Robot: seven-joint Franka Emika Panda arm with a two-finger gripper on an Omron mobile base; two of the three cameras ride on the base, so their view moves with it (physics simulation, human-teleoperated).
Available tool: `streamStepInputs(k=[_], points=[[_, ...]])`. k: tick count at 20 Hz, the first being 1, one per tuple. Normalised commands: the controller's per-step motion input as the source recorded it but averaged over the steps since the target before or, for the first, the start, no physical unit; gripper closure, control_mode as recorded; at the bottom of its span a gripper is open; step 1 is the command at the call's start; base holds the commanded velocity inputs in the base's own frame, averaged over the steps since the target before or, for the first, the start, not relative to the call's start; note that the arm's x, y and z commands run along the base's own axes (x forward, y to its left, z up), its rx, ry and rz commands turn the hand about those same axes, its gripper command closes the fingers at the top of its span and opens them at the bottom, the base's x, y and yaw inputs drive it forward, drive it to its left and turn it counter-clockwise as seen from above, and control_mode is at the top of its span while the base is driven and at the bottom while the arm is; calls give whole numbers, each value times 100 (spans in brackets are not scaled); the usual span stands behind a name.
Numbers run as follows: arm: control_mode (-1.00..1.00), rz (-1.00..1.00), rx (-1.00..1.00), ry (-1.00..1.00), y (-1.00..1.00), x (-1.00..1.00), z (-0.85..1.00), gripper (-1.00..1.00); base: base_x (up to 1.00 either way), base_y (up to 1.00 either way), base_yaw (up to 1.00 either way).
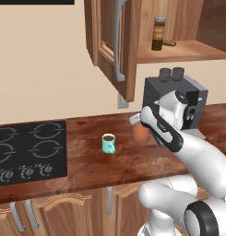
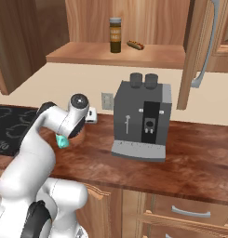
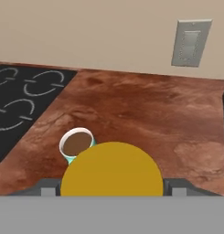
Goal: Pick the cinnamon and honey bottle from the cabinet and place them next to the mug.
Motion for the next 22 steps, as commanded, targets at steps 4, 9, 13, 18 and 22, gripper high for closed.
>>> streamStepInputs(k=[4,9,13,18,22], points=[[-100,5,0,0,0,29,-14,100,0,0,0],[-100,4,0,0,0,23,-11,100,0,0,0],[-100,4,0,0,4,9,-17,100,0,0,0],[-100,10,0,1,3,0,-20,100,0,0,0],[-100,14,1,0,0,0,-15,100,0,0,0]])
